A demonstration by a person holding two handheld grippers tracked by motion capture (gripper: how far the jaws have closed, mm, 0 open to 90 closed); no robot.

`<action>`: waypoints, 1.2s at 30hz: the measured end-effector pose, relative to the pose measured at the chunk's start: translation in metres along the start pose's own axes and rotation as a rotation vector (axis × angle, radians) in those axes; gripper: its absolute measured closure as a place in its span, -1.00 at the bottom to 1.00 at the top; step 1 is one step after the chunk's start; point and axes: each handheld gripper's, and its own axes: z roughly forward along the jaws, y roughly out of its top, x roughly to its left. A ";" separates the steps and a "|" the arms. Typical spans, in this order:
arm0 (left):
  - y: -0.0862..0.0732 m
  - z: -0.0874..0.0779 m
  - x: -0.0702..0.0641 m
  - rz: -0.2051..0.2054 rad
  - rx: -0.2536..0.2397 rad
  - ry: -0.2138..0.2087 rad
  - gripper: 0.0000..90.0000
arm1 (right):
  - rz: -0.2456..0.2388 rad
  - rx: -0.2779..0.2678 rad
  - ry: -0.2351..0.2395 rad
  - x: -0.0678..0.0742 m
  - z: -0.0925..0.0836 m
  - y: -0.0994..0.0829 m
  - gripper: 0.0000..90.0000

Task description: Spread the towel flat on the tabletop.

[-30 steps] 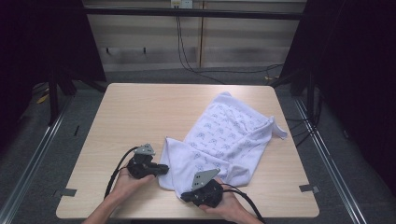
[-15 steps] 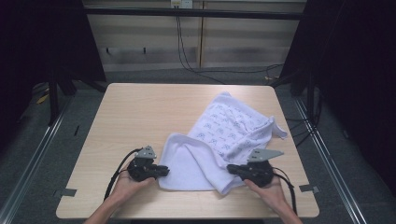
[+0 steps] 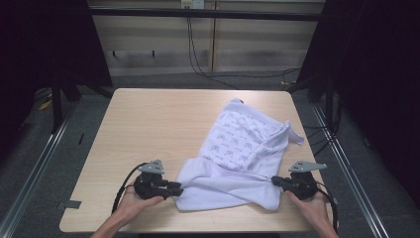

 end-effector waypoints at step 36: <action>0.025 0.058 0.026 0.136 0.150 0.108 0.73 | -0.001 -0.013 0.029 -0.004 0.004 0.002 0.96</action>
